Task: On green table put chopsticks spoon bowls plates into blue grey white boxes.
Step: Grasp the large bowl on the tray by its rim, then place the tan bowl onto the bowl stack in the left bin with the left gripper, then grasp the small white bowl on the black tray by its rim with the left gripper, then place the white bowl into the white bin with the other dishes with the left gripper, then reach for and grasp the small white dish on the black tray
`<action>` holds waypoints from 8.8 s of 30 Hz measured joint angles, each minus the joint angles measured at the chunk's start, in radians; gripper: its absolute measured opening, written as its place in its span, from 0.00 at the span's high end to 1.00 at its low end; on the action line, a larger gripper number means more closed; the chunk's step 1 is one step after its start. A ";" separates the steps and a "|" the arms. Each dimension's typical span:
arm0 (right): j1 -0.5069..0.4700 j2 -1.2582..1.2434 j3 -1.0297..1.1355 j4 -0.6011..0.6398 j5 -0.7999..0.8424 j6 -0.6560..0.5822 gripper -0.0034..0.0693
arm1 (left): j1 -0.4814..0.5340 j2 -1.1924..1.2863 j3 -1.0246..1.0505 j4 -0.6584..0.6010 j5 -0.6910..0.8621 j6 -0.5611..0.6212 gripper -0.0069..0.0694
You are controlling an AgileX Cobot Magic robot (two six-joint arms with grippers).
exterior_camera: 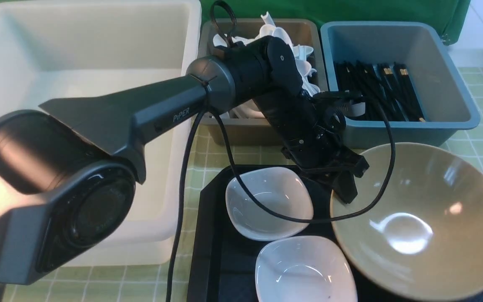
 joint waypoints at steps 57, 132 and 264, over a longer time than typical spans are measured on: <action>0.501 0.602 -0.460 0.134 -0.235 -0.323 0.85 | 1.040 -0.584 0.657 0.166 -0.032 -0.225 0.89; 0.501 0.145 -0.168 -0.344 -0.103 0.414 0.71 | -0.159 -0.675 0.980 0.217 -0.469 -0.775 0.13; 0.241 0.366 -0.158 0.058 -0.188 0.082 0.83 | 0.216 -0.991 0.790 0.255 -0.112 -0.354 0.20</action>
